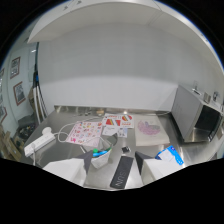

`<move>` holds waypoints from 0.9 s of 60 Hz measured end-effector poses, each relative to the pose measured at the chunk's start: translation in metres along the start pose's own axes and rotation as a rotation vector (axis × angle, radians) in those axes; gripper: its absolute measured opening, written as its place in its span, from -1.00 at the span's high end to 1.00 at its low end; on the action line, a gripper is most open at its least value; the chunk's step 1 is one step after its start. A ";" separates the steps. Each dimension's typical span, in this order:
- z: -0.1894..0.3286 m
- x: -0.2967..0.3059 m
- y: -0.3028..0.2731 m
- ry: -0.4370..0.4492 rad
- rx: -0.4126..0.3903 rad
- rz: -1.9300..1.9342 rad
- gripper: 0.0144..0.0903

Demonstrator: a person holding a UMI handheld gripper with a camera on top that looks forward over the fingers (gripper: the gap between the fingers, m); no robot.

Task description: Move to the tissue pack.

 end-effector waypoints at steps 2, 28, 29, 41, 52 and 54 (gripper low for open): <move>0.000 0.001 0.000 0.002 0.000 0.001 -0.81; -0.034 0.041 0.060 -0.019 -0.019 -0.038 -0.82; -0.036 0.044 0.064 -0.017 -0.023 -0.038 -0.82; -0.054 0.101 0.125 0.040 -0.101 -0.059 -0.81; -0.047 0.157 0.160 0.122 -0.152 -0.033 -0.82; -0.043 0.166 0.163 0.133 -0.156 -0.031 -0.82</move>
